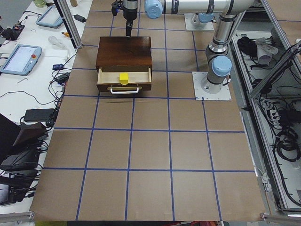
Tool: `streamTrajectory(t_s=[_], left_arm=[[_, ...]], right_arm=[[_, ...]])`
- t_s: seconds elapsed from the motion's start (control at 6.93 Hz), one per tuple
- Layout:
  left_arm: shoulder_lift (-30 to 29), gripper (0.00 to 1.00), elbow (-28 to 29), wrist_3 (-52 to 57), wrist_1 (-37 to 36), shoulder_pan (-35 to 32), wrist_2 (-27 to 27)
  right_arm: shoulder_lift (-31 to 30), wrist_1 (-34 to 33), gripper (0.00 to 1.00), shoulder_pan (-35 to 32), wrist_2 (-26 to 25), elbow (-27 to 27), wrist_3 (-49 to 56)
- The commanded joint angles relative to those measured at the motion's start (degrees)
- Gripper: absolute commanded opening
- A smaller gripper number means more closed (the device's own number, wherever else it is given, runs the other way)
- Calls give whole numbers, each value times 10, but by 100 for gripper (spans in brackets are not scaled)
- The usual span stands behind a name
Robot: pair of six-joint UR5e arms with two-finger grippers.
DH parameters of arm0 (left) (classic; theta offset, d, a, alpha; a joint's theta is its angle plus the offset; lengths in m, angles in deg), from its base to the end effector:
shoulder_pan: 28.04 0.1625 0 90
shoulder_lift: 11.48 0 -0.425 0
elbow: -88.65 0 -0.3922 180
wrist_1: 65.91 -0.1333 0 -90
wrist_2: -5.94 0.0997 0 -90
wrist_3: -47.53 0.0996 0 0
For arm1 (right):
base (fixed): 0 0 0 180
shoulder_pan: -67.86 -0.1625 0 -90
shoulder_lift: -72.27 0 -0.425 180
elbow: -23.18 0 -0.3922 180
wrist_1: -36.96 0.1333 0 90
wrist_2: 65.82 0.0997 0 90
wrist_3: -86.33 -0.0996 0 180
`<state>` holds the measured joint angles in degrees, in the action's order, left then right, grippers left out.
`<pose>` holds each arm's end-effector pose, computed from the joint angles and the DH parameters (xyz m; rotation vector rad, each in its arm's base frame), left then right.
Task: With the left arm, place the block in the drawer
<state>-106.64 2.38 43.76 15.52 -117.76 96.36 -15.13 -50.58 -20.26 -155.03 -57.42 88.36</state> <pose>-0.1299 -0.5422 0.4896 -0.1114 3.1300 -0.1957 0.1177 -0.5198 0.5417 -0.0049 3.1281 -0.1192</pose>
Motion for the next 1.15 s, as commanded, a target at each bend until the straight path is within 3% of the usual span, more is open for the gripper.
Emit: streamTrajectory(t_s=[0.0,1.01], left_arm=[[17,100,1,-30,41,0,-19],[7,100,0,-36,44,-1,-17]], right_arm=[[0,0,100,1,0,0,0],[0,0,100,1,1,0,0]])
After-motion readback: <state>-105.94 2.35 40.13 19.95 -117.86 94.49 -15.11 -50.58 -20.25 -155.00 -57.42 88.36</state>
